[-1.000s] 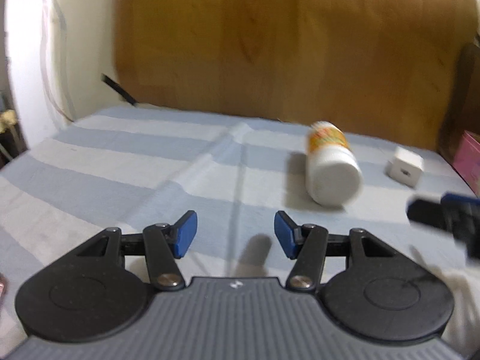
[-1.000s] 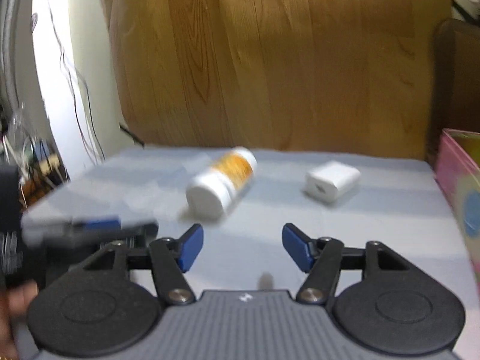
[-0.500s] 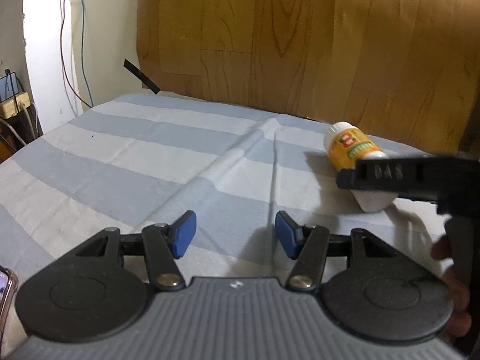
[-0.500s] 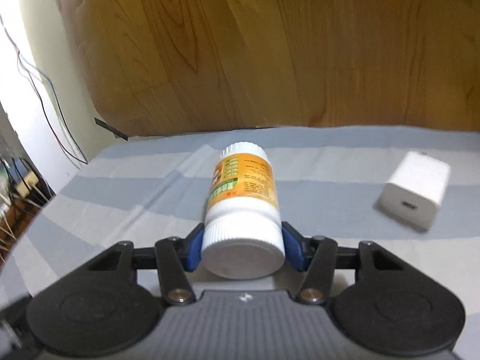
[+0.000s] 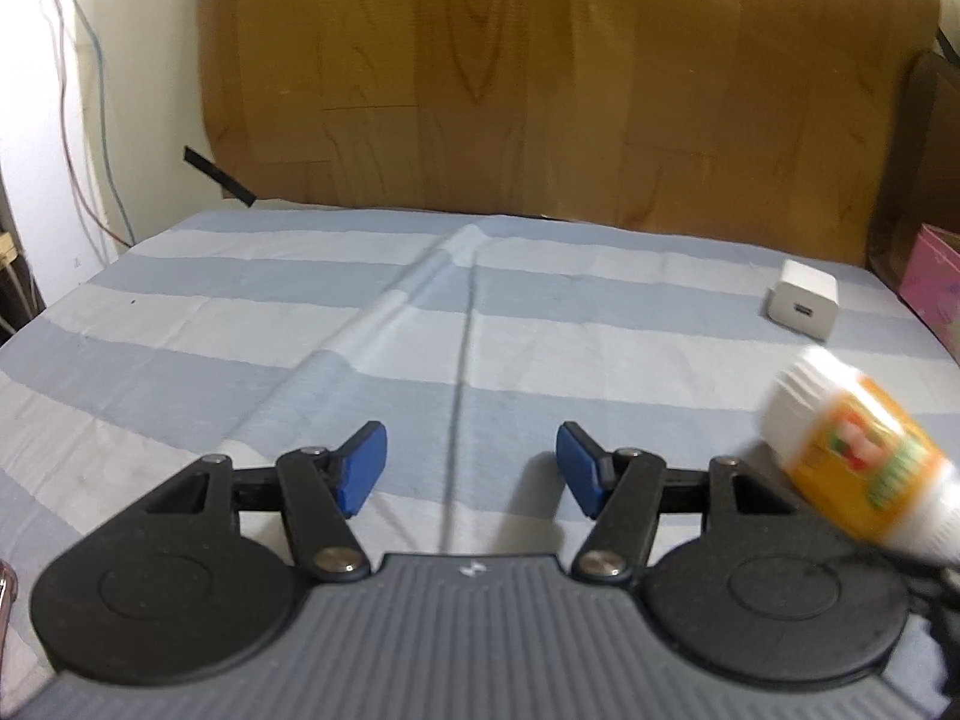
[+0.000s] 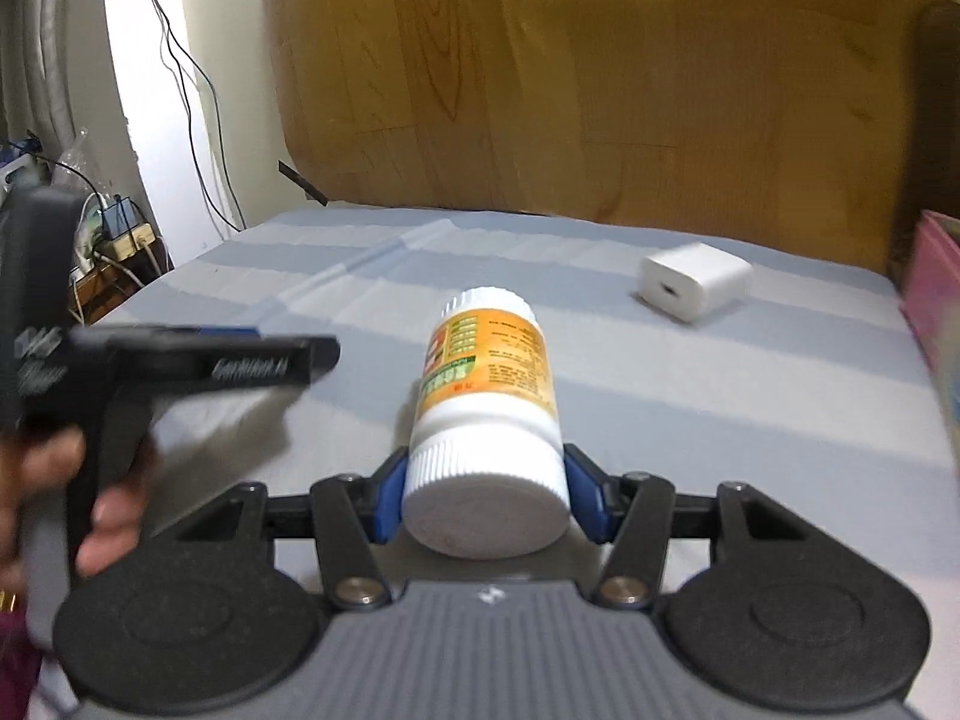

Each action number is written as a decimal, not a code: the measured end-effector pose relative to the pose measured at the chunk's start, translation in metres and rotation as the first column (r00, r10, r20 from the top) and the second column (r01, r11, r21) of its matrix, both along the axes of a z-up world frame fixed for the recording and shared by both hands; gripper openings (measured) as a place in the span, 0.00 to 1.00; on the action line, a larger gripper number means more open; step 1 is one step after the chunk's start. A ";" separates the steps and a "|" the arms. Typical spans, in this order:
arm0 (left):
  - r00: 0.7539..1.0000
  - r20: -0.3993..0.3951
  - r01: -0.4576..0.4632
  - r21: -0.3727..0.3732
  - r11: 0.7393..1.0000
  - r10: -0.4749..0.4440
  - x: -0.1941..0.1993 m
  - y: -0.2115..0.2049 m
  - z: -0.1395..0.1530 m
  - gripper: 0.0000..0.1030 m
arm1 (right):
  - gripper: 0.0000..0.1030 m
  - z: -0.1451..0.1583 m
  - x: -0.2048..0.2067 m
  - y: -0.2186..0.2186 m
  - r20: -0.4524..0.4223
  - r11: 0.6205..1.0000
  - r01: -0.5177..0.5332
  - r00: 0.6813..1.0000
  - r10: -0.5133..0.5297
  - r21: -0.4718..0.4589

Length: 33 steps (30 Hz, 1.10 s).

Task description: Organize rigid objects

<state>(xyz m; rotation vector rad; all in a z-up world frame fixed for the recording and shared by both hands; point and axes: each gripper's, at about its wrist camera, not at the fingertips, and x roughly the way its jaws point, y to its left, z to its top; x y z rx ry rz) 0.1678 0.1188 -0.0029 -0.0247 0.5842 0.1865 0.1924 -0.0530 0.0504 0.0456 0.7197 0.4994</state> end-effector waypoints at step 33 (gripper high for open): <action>0.999 -0.003 0.053 0.061 0.997 -0.053 -0.003 -0.017 0.000 0.66 | 0.63 0.010 -0.073 -0.060 0.137 0.979 0.196 0.973 -0.187 -0.058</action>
